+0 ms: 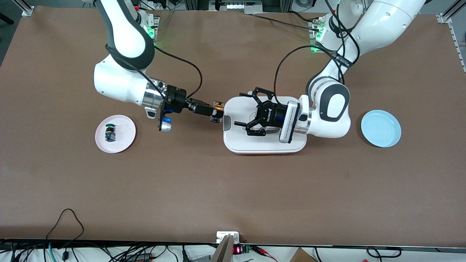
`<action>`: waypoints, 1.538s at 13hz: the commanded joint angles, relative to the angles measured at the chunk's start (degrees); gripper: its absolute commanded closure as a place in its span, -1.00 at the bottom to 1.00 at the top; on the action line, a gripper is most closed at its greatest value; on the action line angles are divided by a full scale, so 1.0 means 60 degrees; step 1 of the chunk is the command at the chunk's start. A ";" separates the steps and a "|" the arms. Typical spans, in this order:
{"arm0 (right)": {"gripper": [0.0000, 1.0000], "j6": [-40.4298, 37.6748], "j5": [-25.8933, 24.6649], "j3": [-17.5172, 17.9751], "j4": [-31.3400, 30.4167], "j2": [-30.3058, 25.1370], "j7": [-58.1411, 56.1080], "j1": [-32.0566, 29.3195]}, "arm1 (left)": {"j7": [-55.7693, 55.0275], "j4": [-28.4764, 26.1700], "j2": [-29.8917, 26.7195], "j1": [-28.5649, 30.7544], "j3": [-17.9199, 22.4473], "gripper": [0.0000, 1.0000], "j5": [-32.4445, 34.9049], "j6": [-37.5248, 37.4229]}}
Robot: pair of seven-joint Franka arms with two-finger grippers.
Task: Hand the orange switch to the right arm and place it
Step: 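Open the left gripper and withdraw while the right gripper carries switch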
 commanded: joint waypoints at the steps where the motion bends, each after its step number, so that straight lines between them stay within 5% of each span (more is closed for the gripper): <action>1: 0.73 -0.0867 -0.1928 0.0078 -0.0116 -0.0296 -0.0360 -0.0628 | -0.1985 -0.0061 -0.0704 0.0198 0.0061 -1.00 0.0856 -0.0066; 6: 0.77 -0.1936 -0.6061 0.0078 -0.0146 -0.0677 -0.1048 -0.1433 | -0.5837 0.0172 -0.1394 0.0637 0.0076 -1.00 0.3491 -0.0139; 9: 0.77 -0.2464 -0.7659 0.0049 -0.0248 -0.0678 -0.1971 -0.2093 | -0.8240 0.0772 -0.1643 0.0945 0.0105 -1.00 0.5745 -0.1074; 14: 0.76 -0.2349 -1.1495 -0.0039 -0.0380 -0.0357 -0.2442 -0.2825 | -1.1934 0.2704 -0.1761 0.1808 0.0120 -1.00 1.0082 -0.3694; 18: 0.76 -0.1254 -1.3141 -0.0039 -0.0671 0.0025 -0.2442 -0.3221 | -1.3050 0.3044 -0.1658 0.2322 0.0207 -1.00 1.2249 -0.4021; 20: 0.76 -0.0361 -1.3173 -0.0039 -0.1066 0.0332 -0.2602 -0.3427 | -1.3927 0.3059 -0.1892 0.2513 0.0193 -1.00 1.3541 -0.4035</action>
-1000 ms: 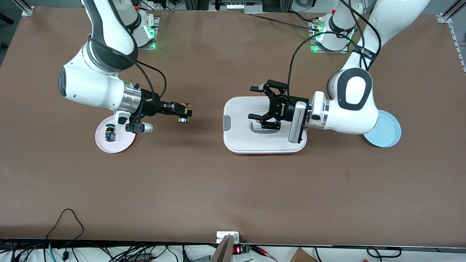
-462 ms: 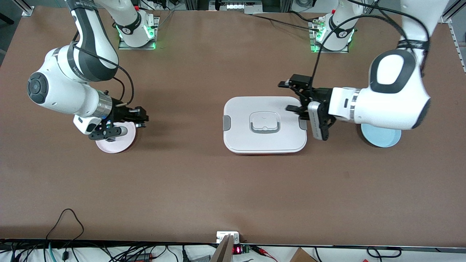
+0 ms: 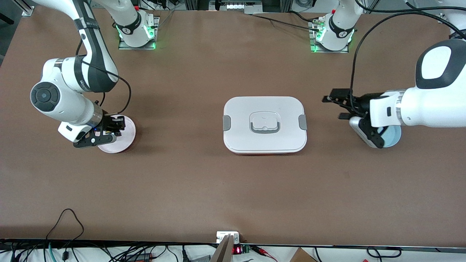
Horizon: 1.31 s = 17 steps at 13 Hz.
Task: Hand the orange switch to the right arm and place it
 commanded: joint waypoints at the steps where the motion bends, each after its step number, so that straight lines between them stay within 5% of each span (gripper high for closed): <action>1: 0.76 0.1163 -0.0203 0.0074 -0.0614 0.0255 -0.0261 -0.0282 | -0.1006 0.0288 -0.0150 0.0160 -0.0066 -1.00 0.1384 -0.0372; 4: 0.76 0.1899 -0.0203 0.0074 -0.1127 0.0490 -0.0275 -0.0458 | -0.2903 0.1398 -0.0165 -0.0087 -0.0285 -1.00 0.3800 -0.1365; 7: 0.75 0.2366 -0.0204 0.0074 -0.1463 0.0827 -0.0261 -0.0575 | -0.4083 0.1986 -0.0296 -0.0454 -0.0053 -1.00 0.4055 -0.2043; 9: 0.73 0.3083 -0.0189 0.0074 -0.1917 0.1002 -0.0261 -0.0634 | -0.3981 0.1768 -0.0720 -0.0964 0.0851 -1.00 0.3881 -0.1971; 11: 0.70 0.3466 -0.0189 0.0074 -0.2124 0.1134 -0.0246 -0.0634 | -0.3952 0.0778 -0.1508 -0.1770 0.2111 -1.00 0.3369 -0.0646; 14: 0.64 0.3760 -0.0160 0.0074 -0.2227 0.1339 -0.0173 -0.0678 | -0.3952 -0.1813 -0.3148 -0.2182 0.3035 -1.00 0.2900 0.1671; 16: 0.19 0.3878 -0.0145 0.0074 -0.2242 0.1442 -0.0129 -0.0693 | -0.3181 -0.2886 -0.3955 -0.3232 0.4336 -1.00 0.2751 0.1955; 17: -0.49 0.3892 -0.0102 0.0074 -0.2242 0.1457 -0.0100 -0.0693 | -0.2929 -0.3108 -0.4191 -0.3397 0.4618 -1.00 0.2751 0.1970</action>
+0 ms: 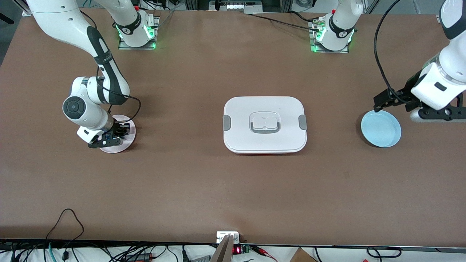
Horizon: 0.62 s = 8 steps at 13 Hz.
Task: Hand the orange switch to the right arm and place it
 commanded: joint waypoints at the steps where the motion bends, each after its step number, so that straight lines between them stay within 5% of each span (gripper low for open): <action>1: -0.91 0.0182 0.0013 0.0075 -0.0107 -0.0054 0.0101 -0.0121 | 0.0629 -0.1355 -0.1168 -0.0576 0.0869 -1.00 -0.0164 0.0420; 5: -0.99 -0.0196 0.0042 0.0075 0.0126 -0.0521 0.0086 -0.0091 | 0.1738 -0.1107 -0.0789 -0.0474 0.0869 -1.00 -0.0032 0.0581; 8: -0.99 -0.2302 0.0042 0.0090 0.1441 -0.1282 0.0072 -0.0033 | 0.1715 -0.0989 -0.0744 -0.0473 0.0782 -1.00 -0.0047 0.0522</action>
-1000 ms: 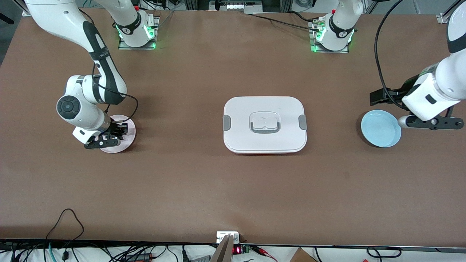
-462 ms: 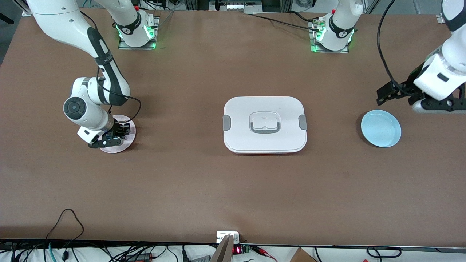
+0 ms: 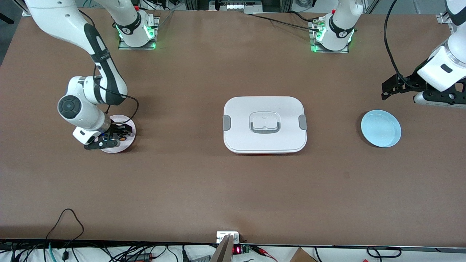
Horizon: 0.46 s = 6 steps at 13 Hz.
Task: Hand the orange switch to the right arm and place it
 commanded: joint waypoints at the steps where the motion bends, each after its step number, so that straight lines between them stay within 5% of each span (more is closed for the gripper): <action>1: -0.99 -0.1953 0.0020 0.0085 0.1275 -0.0899 0.0025 -0.0023 | -0.0211 0.0114 0.0040 -0.0101 0.0042 -1.00 0.0002 -0.0055; 6: -0.99 -0.5206 0.0020 0.0114 0.3446 -0.2289 0.0039 0.0401 | -0.0317 0.0143 0.0040 -0.0116 0.0013 -1.00 0.0003 -0.0202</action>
